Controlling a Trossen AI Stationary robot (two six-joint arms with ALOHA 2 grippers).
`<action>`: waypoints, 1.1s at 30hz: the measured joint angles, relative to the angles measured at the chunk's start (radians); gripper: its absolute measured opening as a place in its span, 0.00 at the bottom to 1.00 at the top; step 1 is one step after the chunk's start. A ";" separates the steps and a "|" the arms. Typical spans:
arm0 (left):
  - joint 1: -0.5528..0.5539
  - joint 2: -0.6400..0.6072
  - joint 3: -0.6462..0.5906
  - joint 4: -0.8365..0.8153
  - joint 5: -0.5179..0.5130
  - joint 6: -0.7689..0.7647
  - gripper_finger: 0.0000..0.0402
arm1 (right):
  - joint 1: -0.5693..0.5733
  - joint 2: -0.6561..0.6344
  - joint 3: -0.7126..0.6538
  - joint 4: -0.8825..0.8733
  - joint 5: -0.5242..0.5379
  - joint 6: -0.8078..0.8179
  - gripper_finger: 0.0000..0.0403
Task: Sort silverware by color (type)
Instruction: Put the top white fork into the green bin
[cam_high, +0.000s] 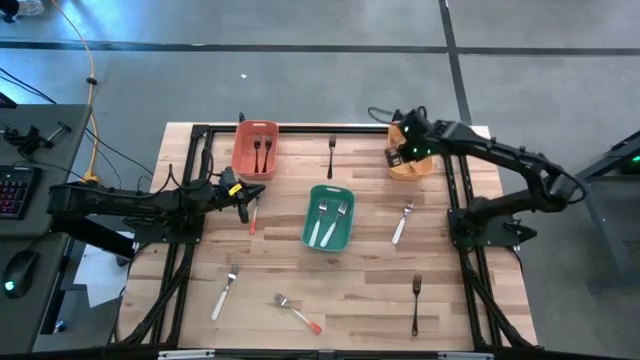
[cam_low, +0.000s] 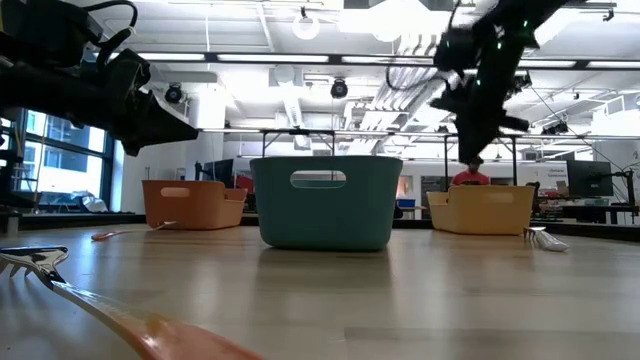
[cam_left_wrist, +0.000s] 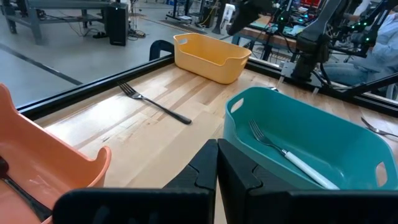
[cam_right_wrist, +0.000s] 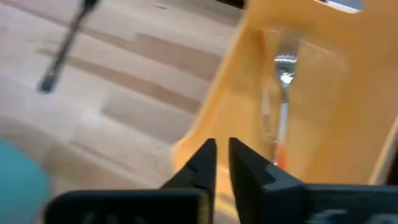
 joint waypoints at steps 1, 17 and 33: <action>0.000 0.000 0.000 0.000 0.000 0.000 0.00 | 0.040 -0.009 0.000 -0.002 0.018 0.034 0.03; 0.000 0.000 0.000 0.000 0.000 0.000 0.00 | 0.577 -0.024 -0.047 -0.130 0.200 0.724 0.05; 0.000 0.000 0.000 0.000 0.000 0.000 0.00 | 0.746 -0.024 -0.380 0.080 0.162 1.211 0.28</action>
